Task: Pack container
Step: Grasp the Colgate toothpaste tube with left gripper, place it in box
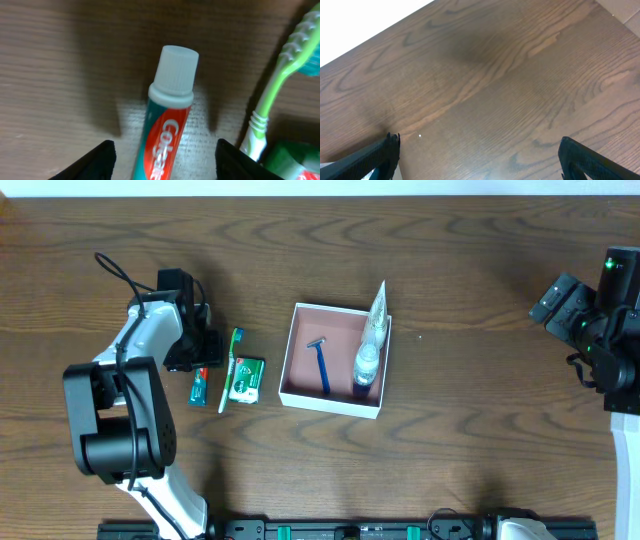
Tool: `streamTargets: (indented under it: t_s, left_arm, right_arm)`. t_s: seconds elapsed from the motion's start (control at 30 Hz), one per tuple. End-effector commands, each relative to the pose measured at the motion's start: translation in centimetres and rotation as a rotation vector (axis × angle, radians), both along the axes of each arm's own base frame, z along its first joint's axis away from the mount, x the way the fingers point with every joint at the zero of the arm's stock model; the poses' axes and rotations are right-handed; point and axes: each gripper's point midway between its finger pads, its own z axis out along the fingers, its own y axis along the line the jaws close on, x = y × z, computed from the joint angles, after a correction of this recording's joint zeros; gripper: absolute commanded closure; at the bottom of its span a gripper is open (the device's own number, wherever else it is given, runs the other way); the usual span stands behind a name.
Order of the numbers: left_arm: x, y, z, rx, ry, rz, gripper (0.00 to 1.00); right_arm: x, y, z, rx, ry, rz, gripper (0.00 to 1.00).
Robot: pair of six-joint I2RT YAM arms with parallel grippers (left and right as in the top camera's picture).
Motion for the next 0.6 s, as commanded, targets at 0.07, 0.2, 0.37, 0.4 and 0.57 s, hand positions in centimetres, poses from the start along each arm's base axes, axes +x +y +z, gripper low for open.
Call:
streamTargets:
  t_s: [0.07,0.2,0.37,0.4,0.57]
  left_arm:
    - [0.2,-0.4,-0.5,-0.025,-0.001,-0.029,0.51]
    - [0.2,-0.4,-0.5,-0.026,-0.001,-0.029,0.67]
    - [-0.4,-0.5,-0.5,-0.028,0.021,-0.025,0.81]
    - [-0.5,-0.5,-0.5,-0.029,0.027,-0.026,0.87]
    - [-0.8,-0.6,1.6,-0.031,0.037,0.008,0.91]
  right_arm:
    - [0.0,-0.3,0.2,-0.007,-0.004,-0.010,0.01]
    - [0.0,-0.3,0.2,-0.007,-0.004,-0.011,0.01]
    - [0.0,-0.3,0.2,-0.007,-0.004,-0.010,0.01]
    - [0.0,-0.3,0.2,-0.007,-0.004,-0.010,0.01]
    - [0.0,-0.3,0.2,-0.007,-0.004,-0.011,0.01]
